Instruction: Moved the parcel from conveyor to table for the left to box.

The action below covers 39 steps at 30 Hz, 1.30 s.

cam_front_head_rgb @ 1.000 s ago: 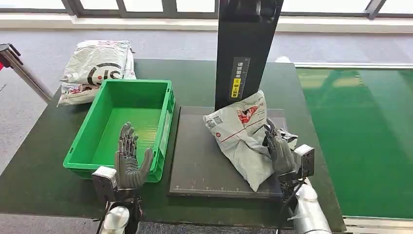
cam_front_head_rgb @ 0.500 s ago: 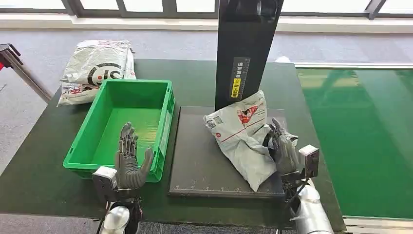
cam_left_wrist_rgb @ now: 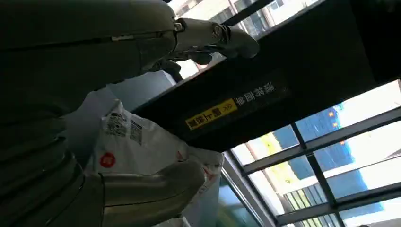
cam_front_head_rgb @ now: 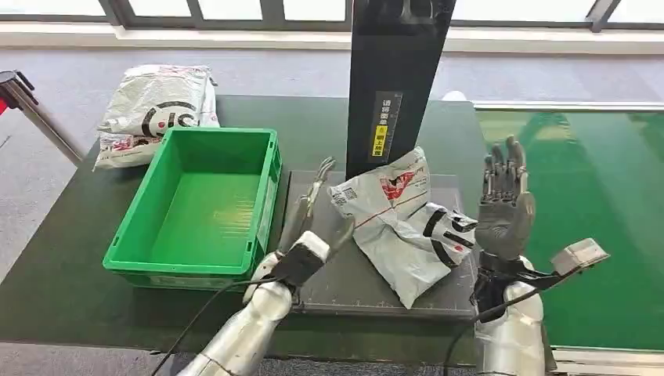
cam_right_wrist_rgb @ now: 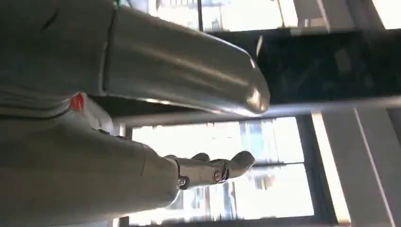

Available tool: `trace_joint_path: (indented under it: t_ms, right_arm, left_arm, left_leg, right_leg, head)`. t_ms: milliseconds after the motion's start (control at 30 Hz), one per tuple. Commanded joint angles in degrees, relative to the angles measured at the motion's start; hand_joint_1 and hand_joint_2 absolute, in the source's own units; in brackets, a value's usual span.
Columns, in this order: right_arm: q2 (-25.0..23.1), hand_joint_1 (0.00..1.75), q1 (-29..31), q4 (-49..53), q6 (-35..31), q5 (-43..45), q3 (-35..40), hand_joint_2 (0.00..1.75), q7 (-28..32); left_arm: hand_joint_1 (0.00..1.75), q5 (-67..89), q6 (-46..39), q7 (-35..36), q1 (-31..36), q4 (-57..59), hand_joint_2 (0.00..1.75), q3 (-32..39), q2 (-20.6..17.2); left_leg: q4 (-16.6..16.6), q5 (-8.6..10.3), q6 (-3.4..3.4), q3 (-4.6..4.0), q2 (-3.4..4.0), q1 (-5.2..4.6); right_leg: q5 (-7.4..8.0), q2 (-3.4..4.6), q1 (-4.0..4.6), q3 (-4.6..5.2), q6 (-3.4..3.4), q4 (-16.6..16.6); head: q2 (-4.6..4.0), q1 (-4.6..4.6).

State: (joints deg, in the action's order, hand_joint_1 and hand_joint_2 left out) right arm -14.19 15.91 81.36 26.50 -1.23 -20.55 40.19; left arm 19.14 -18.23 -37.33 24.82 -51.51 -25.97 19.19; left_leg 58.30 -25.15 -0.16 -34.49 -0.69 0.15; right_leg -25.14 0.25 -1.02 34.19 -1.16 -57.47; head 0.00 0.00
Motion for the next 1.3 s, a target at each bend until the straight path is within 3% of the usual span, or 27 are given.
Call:
trace_joint_path:
  t_ms: [33, 500, 667, 867, 1167, 1200, 1233, 1300]
  right_arm:
    - [-2.91, 0.0, -1.01, 8.34, -9.7, -0.52, -2.55, 1.75, -0.19]
    - [-1.81, 0.0, -1.87, 7.29, -13.01, -0.29, -3.15, 1.75, -0.19]
    - [-1.82, 0.0, -1.99, 7.38, -13.03, -0.35, -3.09, 1.75, -0.19]
    - [-1.49, 0.0, -2.5, 7.7, -12.83, -0.6, -2.11, 1.75, -0.19]
    - [-1.22, 0.0, -2.55, 7.9, -12.87, -0.64, -1.92, 1.75, -0.19]
    - [-1.11, 0.0, -2.6, 7.81, -12.88, -0.83, -2.01, 1.75, -0.19]
    - [-1.12, 0.0, -2.58, 7.62, -13.01, -0.94, -2.06, 1.75, -0.19]
    - [-1.04, 0.0, -2.55, 7.25, -13.08, -1.17, -2.01, 1.75, -0.19]
  left_arm:
    - [0.0, -8.46, -5.94, 7.63, 16.54, 25.74, 1.75, -24.21, 0.81]
    - [0.0, -7.71, -10.62, 25.47, 14.99, 33.57, 1.75, -44.68, 0.81]
    - [0.0, -7.35, -10.87, 26.0, 14.61, 33.87, 1.75, -45.3, 0.81]
    - [0.0, -2.03, -5.1, 34.66, 12.05, 35.87, 1.75, -52.84, 0.81]
    - [0.0, -1.39, -2.46, 35.4, 11.16, 36.46, 1.75, -53.94, 0.81]
    - [0.56, -1.63, -1.77, 35.49, 11.21, 36.5, 1.75, -53.74, 0.81]
    - [1.75, -1.55, -1.86, 35.5, 11.21, 36.56, 1.75, -53.75, 0.81]
    - [1.75, -1.33, -2.51, 35.72, 11.32, 36.6, 1.75, -53.76, 0.81]
  left_leg:
    - [-0.05, 0.06, 0.0, 0.02, -0.21, -0.01]
    - [-0.12, 0.0, -0.01, 0.11, 0.11, 0.01]
    - [-0.14, -0.02, -0.02, 0.11, 0.17, 0.04]
    - [-0.18, -0.01, -0.03, 0.15, 0.2, 0.03]
    - [-0.28, 0.0, -0.01, 0.32, 0.18, 0.02]
    - [-0.11, -0.05, 0.01, 0.25, 0.1, 0.01]
    - [-0.16, -0.04, 0.02, 0.31, 0.14, 0.03]
    - [-0.24, -0.02, 0.06, 0.38, 0.17, 0.03]
  right_leg:
    - [-0.04, -0.28, 0.01, -0.12, 0.05, 0.06]
    - [-0.01, -0.01, 0.04, -0.11, 0.08, 0.11]
    - [0.0, 0.04, 0.07, -0.14, 0.1, 0.15]
    - [0.01, 0.07, 0.06, -0.16, 0.12, 0.18]
    - [0.02, 0.05, 0.05, -0.38, 0.12, 0.28]
    - [-0.08, 0.03, 0.03, -0.36, 0.02, 0.11]
    - [-0.04, 0.05, 0.06, -0.43, 0.05, 0.19]
    - [0.01, 0.04, 0.06, -0.51, 0.07, 0.28]
  head:
    - [0.0, 0.0]
    - [0.0, 0.0]
    - [0.0, 0.0]
    - [0.0, 0.0]
    - [0.0, 0.0]
    - [0.0, 0.0]
    - [0.0, 0.0]
    - [0.0, 0.0]
